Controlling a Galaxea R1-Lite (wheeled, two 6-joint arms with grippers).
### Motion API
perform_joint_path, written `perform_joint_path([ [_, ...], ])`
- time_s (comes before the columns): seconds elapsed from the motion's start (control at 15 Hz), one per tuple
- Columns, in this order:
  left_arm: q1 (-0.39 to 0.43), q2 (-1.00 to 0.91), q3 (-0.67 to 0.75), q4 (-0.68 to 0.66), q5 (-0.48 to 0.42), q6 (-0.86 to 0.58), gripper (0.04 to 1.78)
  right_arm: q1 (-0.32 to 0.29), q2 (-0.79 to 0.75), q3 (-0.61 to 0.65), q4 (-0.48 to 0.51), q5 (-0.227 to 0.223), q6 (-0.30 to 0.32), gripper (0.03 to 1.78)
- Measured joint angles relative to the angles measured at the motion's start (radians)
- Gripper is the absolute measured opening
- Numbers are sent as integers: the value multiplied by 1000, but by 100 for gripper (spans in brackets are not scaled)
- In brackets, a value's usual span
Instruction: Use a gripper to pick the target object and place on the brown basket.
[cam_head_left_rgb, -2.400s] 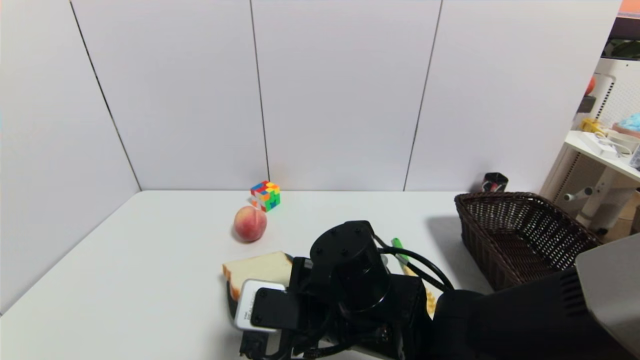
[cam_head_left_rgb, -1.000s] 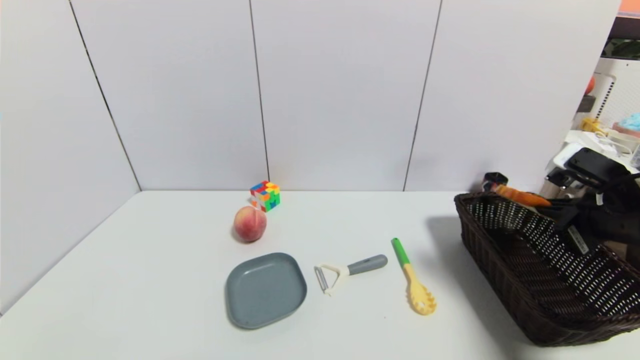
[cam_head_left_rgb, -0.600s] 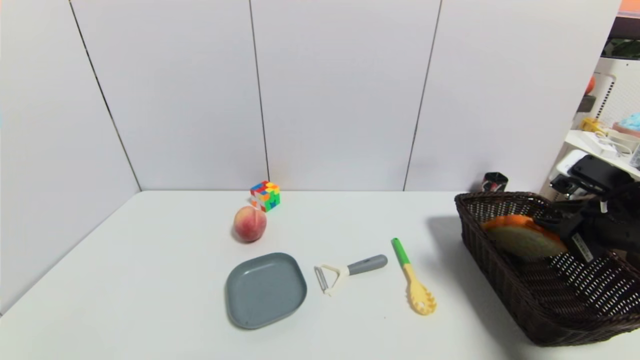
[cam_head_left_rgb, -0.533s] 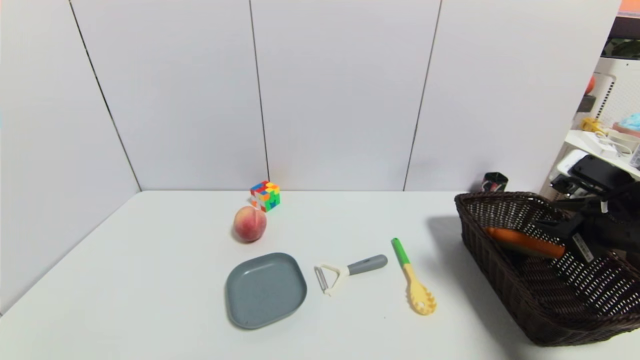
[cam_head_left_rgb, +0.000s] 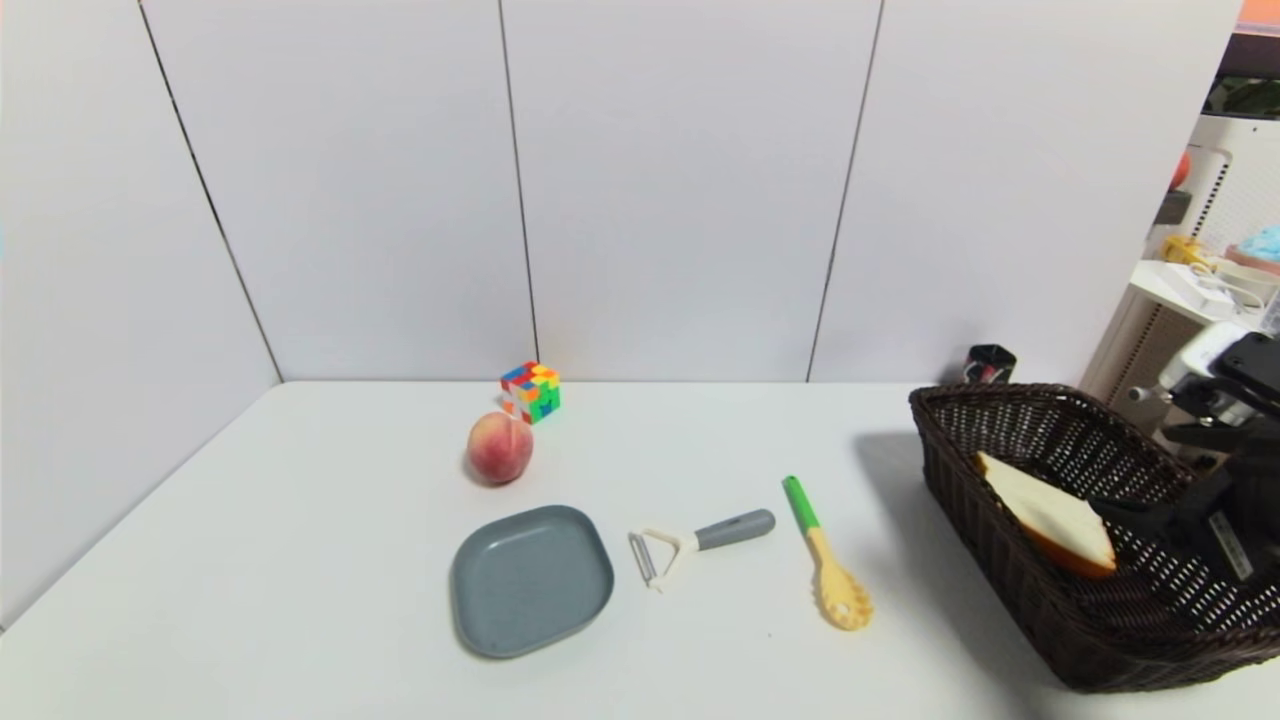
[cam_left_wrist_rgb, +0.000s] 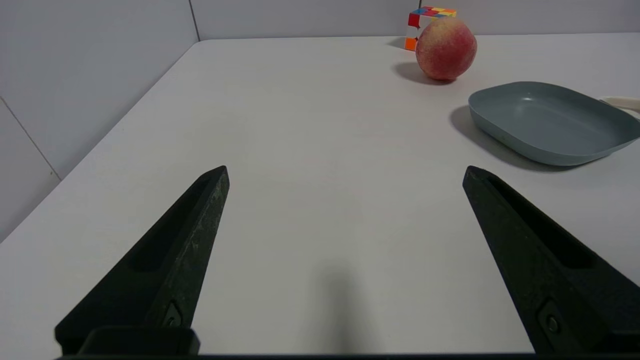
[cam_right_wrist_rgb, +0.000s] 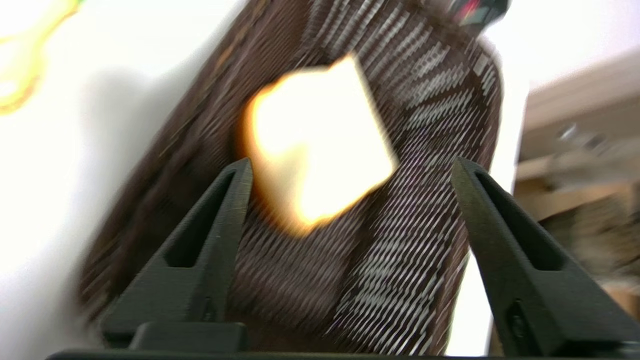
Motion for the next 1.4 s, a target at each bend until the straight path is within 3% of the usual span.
perform_joint_path([
  [0.33,0,0,0,0,0,0,169,-6,-349,212,34,0,170,154],
  [0.47,0,0,0,0,0,0,169,-8,-518,311,4,0,274,158],
  [0.67,0,0,0,0,0,0,169,-5,-744,497,-149,0,395,162],
  [0.87,0,0,0,0,0,0,169,7,-946,640,-318,3,424,165],
  [1.0,0,0,0,0,0,0,169,13,-1076,670,-261,6,430,166],
  [1.2,0,0,0,0,0,0,169,18,-1174,685,-69,8,449,168],
  [1.4,0,0,0,0,0,0,169,20,-1204,688,-47,10,468,169],
])
